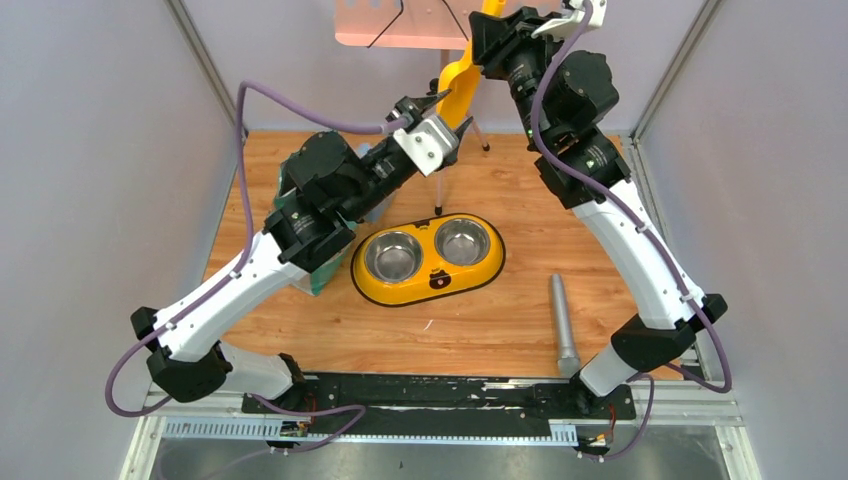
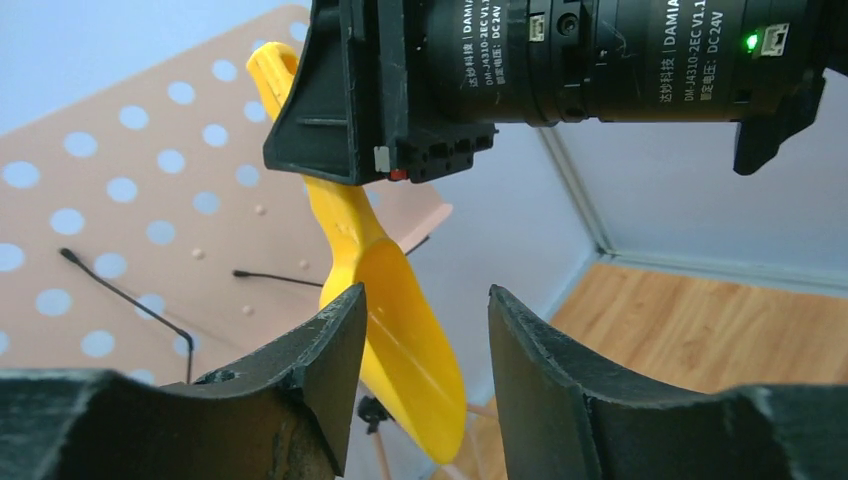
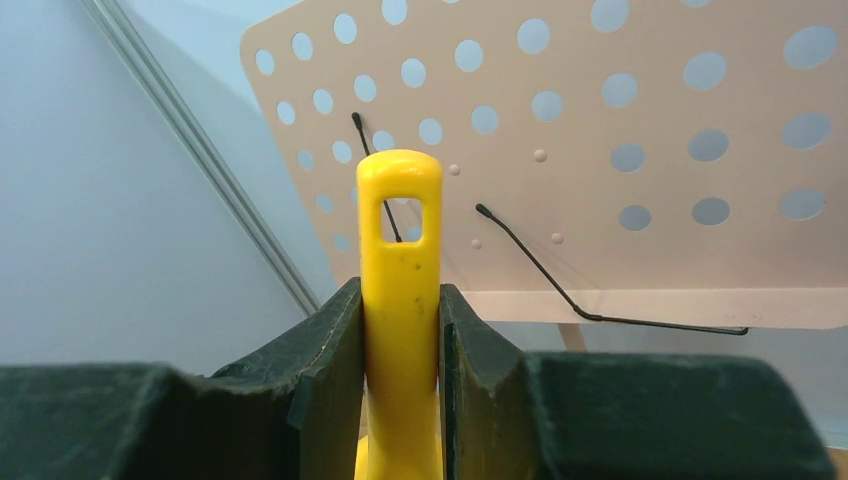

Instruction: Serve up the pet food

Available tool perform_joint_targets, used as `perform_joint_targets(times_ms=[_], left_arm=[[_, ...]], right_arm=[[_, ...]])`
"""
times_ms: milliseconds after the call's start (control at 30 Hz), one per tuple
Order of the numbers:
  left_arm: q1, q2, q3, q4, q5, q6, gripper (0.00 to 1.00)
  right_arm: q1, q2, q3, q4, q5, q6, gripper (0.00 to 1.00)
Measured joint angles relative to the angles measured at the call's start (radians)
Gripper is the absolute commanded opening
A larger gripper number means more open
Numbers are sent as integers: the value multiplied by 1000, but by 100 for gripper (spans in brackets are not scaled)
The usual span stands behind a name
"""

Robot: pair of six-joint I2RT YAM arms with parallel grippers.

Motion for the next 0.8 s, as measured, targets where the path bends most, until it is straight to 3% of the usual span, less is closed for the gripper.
perform_joint_targets(times_ms=[233,367,633,800], left_arm=[[-23,3,-84,161,-87,239,49],[-23,6,-95,209,-135,347,37],[-20,23,-97,242,-204,489,42],[-8,58,-97,275,-232,561,20]], right_arm=[[47,9,24,3,71,42,0],[55,9,40,3,84,57,0],[55,9,60,-13,85,123,0],[55,9,68,-56,77,196,0]])
